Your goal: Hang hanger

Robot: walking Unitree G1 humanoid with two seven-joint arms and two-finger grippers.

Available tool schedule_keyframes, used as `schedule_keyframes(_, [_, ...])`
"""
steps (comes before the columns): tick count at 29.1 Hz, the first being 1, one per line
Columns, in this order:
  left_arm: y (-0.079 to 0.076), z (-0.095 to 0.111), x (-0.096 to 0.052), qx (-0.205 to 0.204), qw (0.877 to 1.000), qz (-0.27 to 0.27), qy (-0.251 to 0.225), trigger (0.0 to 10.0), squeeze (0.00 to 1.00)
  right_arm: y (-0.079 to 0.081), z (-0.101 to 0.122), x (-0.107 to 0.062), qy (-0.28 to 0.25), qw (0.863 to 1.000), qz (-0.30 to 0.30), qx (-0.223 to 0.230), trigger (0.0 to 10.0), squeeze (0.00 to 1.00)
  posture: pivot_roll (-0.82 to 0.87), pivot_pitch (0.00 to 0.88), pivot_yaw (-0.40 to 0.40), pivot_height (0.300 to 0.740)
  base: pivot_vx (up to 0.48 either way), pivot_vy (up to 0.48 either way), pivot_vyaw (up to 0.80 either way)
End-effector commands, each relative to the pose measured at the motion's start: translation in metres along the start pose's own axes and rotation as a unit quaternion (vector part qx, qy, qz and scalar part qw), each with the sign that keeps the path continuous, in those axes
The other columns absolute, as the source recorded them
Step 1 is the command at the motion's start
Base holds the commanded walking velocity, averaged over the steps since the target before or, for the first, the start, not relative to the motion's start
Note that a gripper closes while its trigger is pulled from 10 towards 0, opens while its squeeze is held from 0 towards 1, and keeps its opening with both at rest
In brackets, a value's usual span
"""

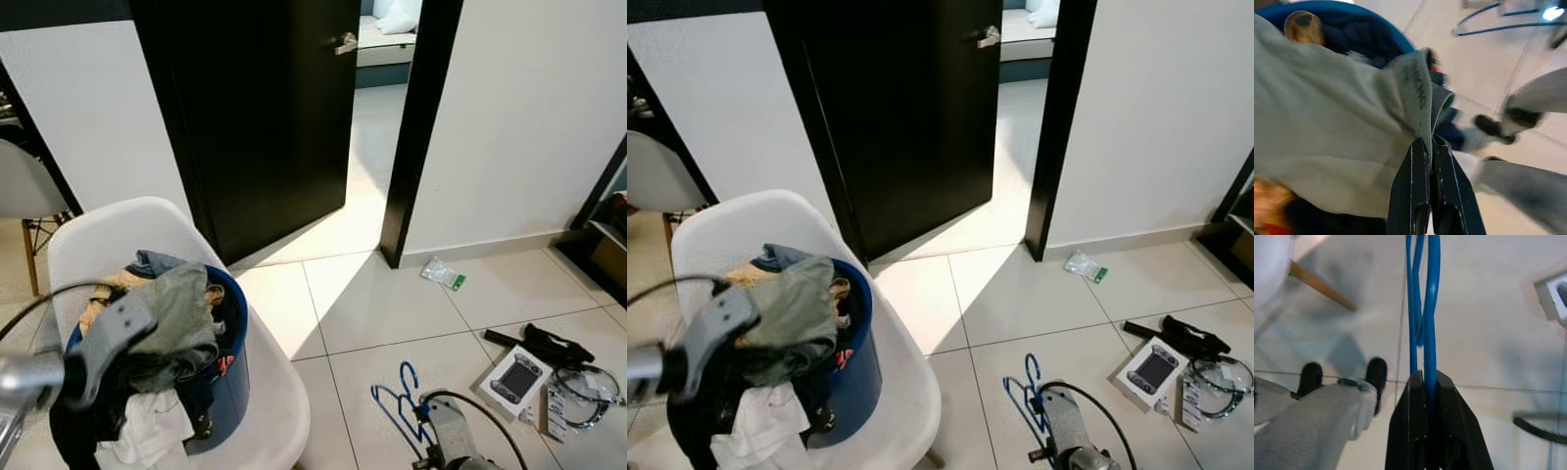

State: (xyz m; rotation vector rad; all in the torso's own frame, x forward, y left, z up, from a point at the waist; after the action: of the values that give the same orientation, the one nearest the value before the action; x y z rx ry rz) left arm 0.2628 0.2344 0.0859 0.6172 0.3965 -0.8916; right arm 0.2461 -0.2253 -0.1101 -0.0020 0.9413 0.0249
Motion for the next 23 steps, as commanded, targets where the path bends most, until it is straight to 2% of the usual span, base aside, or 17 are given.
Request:
schedule_keyframes(1, [-0.001,-0.006,-0.015,-0.008,1.000,-0.010,0.017,10.0,0.00,0.003,-0.001,0.000,0.002,1.000,0.003,0.000,10.0,0.00,-0.02,0.000,0.023,0.740,0.000,0.000,0.00])
schedule_keyframes(2, [-0.001,-0.006,-0.015,-0.008,1.000,-0.010,0.017,10.0,0.00,0.003,-0.001,0.000,0.002,1.000,0.003,0.000,10.0,0.00,-0.02,0.000,0.023,0.740,0.000,0.000,0.00])
schedule_keyframes(4, [-0.012,-0.018,-0.026,-0.023,0.999,-0.030,0.040,10.0,0.00,0.003,-0.001,0.001,0.002,1.000,0.004,-0.001,10.0,0.00,-0.02,0.000,0.026,0.740,0.000,0.000,0.00])
schedule_keyframes(5, [-0.012,-0.018,-0.026,-0.023,0.999,-0.030,0.040,10.0,0.00,0.003,-0.001,0.001,0.002,1.000,0.004,-0.001,10.0,0.00,-0.02,0.000,0.026,0.740,0.000,0.000,0.00])
schedule_keyframes(6, [-0.018,-0.021,-0.031,-0.032,0.998,-0.042,0.042,10.0,0.00,0.003,0.000,0.001,0.002,1.000,0.004,-0.001,10.0,0.00,-0.02,0.000,0.029,0.740,0.000,0.000,0.00])
schedule_keyframes(7, [-0.026,-0.018,-0.032,-0.040,0.997,-0.059,0.034,10.0,0.00,0.003,0.000,0.001,0.001,1.000,0.004,-0.001,10.0,0.00,-0.02,0.000,0.030,0.740,0.000,0.000,0.00])
schedule_keyframes(10, [-0.032,-0.016,-0.032,-0.044,0.996,-0.071,0.027,10.0,0.00,0.002,0.000,0.001,0.001,1.000,0.003,-0.001,10.0,0.00,-0.02,0.000,0.030,0.740,0.000,0.000,0.00])
schedule_keyframes(12, [-0.046,-0.004,-0.031,-0.048,0.993,-0.106,0.003,10.0,0.00,0.002,0.001,0.001,0.000,1.000,0.002,-0.002,10.0,0.00,-0.02,0.000,0.031,0.740,0.000,0.000,0.00])
schedule_keyframes(15, [-0.050,0.000,-0.032,-0.049,0.992,-0.116,-0.004,10.0,0.00,0.001,0.001,0.000,0.000,1.000,0.002,-0.002,10.0,0.00,-0.02,0.000,0.031,0.740,0.000,0.000,0.00])
schedule_keyframes(18, [-0.058,-0.001,-0.025,-0.043,0.990,-0.132,0.006,10.0,0.00,0.000,0.002,0.000,-0.001,1.000,0.001,-0.003,10.0,0.00,-0.02,0.000,0.029,0.740,0.000,0.000,0.00])
schedule_keyframes(19, [-0.058,-0.006,-0.019,-0.037,0.991,-0.127,0.019,10.0,0.00,0.000,0.002,0.000,-0.001,1.000,0.001,-0.004,10.0,0.00,-0.02,0.000,0.032,0.740,0.000,0.000,0.00])
schedule_keyframes(22, [-0.057,-0.010,-0.014,-0.033,0.992,-0.121,0.031,10.0,0.00,0.000,0.002,0.000,-0.001,1.000,0.001,-0.004,10.0,0.00,-0.02,0.000,0.035,0.740,0.000,0.000,0.00])
schedule_keyframes(23, [-0.056,-0.019,-0.011,-0.027,0.992,-0.114,0.053,10.0,0.00,0.000,0.003,0.000,-0.001,1.000,0.000,-0.004,10.0,0.00,-0.03,0.000,0.036,0.740,0.000,0.000,0.00])
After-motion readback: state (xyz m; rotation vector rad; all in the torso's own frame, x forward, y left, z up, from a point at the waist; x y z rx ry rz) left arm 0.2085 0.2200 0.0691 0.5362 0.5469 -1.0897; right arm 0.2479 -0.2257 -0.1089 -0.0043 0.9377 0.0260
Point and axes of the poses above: a point about 5 cm out from each wrist's last joint towards the gripper, its own x axis pointing out of the wrist towards the gripper, its own z axis along the axis of the wrist's last joint, y = z × x, the point moved 6 cm from there along x, pointing out of the wrist towards the gripper, and after that the axes turned 14 degrees about x, right-handed, at the moved point
